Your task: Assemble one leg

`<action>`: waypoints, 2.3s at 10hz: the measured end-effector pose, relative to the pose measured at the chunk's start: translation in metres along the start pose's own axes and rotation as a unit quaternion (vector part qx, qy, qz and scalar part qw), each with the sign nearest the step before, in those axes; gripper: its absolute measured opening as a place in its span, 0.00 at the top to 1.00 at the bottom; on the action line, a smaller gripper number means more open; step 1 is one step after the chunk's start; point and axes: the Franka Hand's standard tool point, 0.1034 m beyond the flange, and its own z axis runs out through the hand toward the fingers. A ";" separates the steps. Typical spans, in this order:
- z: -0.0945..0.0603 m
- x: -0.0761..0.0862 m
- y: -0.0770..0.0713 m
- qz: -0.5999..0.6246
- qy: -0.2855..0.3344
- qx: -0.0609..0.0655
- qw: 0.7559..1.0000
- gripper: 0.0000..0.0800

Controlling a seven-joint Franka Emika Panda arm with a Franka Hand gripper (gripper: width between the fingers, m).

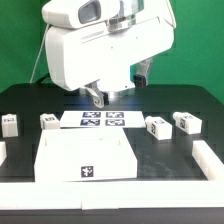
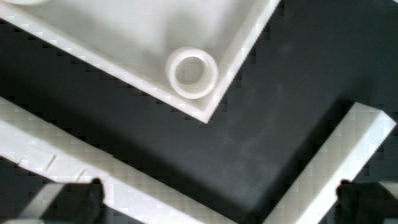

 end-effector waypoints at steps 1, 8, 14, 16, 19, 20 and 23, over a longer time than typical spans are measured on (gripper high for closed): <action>0.000 0.001 -0.001 0.003 0.003 0.003 1.000 0.19; 0.000 0.001 -0.001 0.004 0.003 0.003 1.000 0.19; 0.032 -0.033 -0.016 -0.132 0.017 -0.046 0.990 0.19; 0.044 -0.052 -0.011 -0.157 0.014 -0.050 0.986 0.19; 0.045 -0.053 -0.009 -0.153 0.013 -0.050 0.987 0.19; 0.045 -0.053 -0.009 -0.160 0.013 -0.052 0.986 0.19; 0.065 -0.076 -0.023 -0.294 0.011 -0.098 0.951 0.19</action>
Offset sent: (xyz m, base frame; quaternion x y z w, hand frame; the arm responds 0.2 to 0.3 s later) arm 0.0000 0.0000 0.0000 0.0000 0.0000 0.0000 1.0000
